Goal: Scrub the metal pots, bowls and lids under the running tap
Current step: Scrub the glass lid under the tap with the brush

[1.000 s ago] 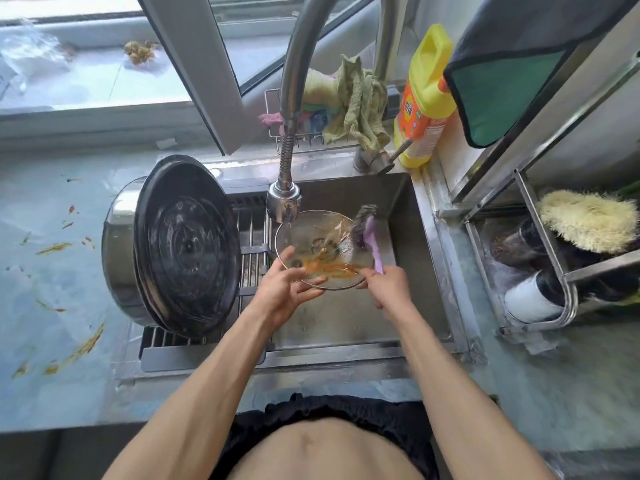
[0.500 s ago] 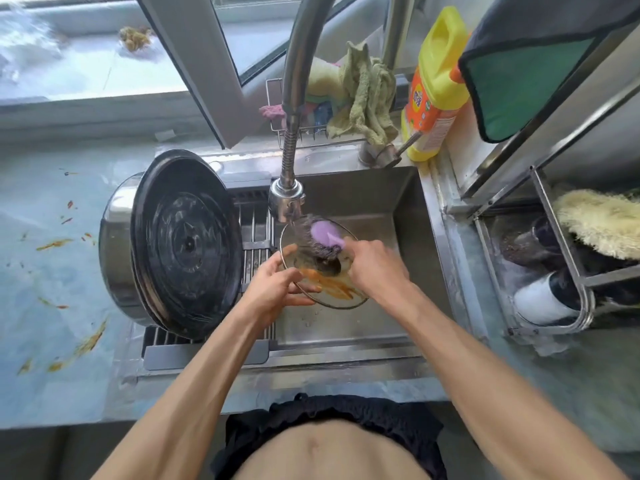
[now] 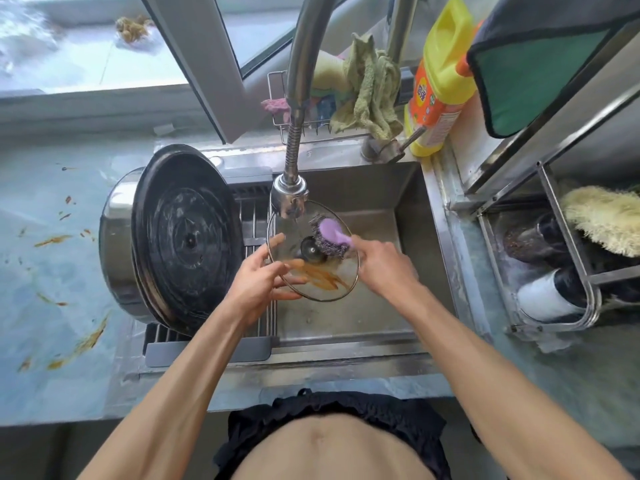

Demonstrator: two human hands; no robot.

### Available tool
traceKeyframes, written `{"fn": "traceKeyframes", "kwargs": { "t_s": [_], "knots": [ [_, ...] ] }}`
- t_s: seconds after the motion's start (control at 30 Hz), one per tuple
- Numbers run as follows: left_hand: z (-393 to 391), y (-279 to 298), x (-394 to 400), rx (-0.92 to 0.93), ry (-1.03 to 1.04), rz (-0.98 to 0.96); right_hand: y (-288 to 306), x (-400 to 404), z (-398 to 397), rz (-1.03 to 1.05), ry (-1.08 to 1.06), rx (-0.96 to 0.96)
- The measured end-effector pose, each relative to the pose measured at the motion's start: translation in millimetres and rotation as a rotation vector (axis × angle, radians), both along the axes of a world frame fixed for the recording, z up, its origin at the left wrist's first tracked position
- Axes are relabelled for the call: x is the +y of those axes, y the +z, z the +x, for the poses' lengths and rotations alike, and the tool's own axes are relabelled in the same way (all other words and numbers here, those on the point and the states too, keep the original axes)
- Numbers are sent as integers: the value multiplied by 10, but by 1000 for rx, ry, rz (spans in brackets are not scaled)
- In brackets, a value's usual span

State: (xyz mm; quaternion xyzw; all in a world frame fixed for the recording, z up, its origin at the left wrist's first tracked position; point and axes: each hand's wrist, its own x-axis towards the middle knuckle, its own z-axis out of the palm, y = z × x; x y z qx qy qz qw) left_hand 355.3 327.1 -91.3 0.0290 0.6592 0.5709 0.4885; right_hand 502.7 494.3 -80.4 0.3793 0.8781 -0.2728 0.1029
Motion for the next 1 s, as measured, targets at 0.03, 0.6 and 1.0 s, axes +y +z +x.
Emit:
{"fn": "traceKeyframes", "kwargs": {
  "t_s": [0.03, 0.6, 1.0],
  "knots": [
    [15, 4, 0, -7, 19, 4, 19, -19, -1, 2, -17, 8],
    [-17, 63, 101, 190, 189, -46, 49, -175, 174, 6, 71, 9],
    [-54, 67, 1, 224, 150, -81, -109, -93, 134, 45, -14, -23]
  ]
}}
